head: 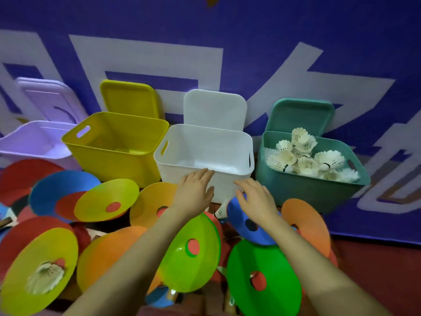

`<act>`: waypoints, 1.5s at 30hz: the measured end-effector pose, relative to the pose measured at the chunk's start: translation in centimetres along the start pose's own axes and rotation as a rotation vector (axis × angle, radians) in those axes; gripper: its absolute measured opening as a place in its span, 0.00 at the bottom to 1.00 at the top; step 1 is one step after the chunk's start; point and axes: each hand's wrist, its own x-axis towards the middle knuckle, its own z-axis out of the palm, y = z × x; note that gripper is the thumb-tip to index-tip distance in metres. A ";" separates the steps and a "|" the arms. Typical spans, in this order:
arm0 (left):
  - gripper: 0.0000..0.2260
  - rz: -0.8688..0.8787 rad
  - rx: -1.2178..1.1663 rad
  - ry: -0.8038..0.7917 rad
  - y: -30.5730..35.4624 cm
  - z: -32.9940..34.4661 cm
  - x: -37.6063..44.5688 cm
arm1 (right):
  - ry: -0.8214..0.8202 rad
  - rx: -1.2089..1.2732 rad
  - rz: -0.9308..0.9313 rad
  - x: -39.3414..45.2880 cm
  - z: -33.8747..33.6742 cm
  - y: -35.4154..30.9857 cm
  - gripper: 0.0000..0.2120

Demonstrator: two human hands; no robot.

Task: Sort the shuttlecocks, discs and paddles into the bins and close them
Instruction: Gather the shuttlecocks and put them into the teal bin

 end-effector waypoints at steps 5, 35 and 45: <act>0.21 -0.012 -0.005 -0.051 -5.2 -0.6 -2.7 | -0.066 0.060 0.045 -1.0 2.2 -3.8 0.16; 0.08 0.104 -0.240 -0.332 -13.9 6.6 -0.2 | -0.264 0.008 -0.079 5.9 12.4 -3.3 0.19; 0.07 0.009 -0.396 -0.322 -16.0 7.5 -1.0 | -0.079 0.031 -0.090 6.0 13.4 -4.5 0.15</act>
